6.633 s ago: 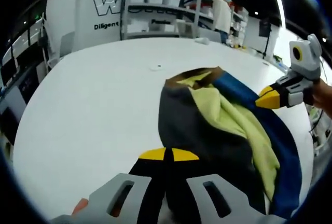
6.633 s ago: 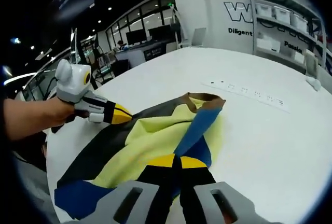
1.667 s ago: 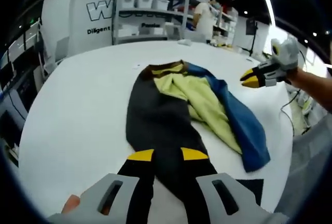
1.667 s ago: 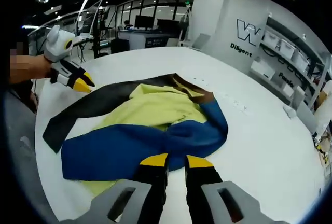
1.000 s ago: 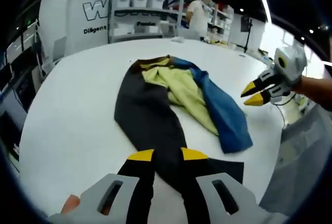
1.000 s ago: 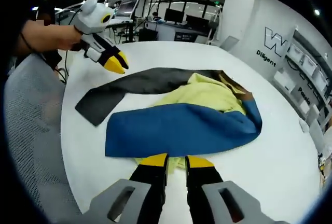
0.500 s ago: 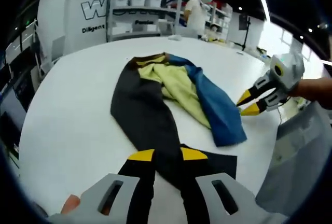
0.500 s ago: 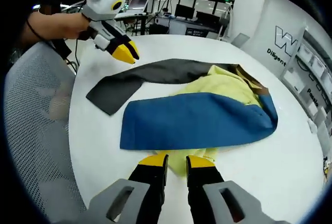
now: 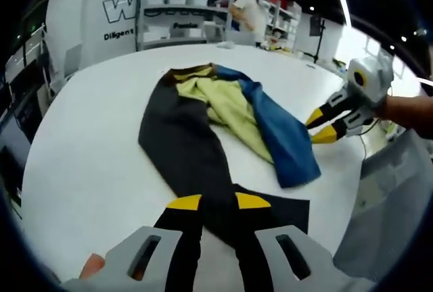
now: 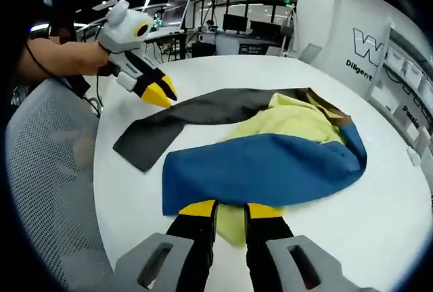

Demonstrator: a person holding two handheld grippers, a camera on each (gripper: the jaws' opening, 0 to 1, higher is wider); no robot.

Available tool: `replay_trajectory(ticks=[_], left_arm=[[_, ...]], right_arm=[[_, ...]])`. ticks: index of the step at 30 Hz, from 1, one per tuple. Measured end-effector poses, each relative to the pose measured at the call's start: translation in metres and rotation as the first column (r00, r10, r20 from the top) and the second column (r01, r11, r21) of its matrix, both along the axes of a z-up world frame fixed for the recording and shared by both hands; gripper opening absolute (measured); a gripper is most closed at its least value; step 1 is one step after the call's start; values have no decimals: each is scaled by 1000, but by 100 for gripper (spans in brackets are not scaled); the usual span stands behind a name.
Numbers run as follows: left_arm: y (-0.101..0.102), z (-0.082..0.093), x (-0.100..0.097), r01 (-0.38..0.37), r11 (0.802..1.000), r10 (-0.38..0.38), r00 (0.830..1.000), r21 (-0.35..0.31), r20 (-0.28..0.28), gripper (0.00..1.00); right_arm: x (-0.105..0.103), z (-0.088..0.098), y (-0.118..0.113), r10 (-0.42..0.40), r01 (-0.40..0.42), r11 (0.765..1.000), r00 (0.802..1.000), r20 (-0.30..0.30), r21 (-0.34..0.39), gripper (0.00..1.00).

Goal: Fold the garment on the visible template until the final outline fits inside the template.

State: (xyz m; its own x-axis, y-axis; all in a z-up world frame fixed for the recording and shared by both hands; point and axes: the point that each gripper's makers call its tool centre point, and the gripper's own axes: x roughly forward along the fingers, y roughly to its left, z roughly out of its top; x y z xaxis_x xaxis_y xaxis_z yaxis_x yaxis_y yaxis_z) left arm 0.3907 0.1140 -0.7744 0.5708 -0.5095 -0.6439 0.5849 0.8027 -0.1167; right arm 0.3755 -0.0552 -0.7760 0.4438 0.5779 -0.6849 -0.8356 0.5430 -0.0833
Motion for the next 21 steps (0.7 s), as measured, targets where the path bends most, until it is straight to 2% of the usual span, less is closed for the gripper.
replay_trajectory(ticks=[5, 15, 16, 18, 21], left_arm=[[0, -2, 0, 8, 1000, -8, 1000, 4, -5, 12], [-4, -5, -3, 32, 999, -32, 999, 15, -13, 12], [-4, -6, -3, 31, 999, -31, 999, 16, -15, 13], [-3, -9, -4, 35, 999, -34, 999, 27, -20, 14], [-3, -15, -6, 52, 997, -51, 998, 51, -34, 14]], right_arm=[[-1, 6, 8, -9, 10, 999, 1000, -26, 44, 16], [8, -3, 12, -63, 70, 995, 993, -96, 73, 9], [7, -6, 13, -69, 78, 994, 991, -118, 73, 8], [6, -8, 15, -66, 74, 995, 990, -124, 63, 6], [6, -9, 15, -51, 55, 998, 994, -96, 43, 1]])
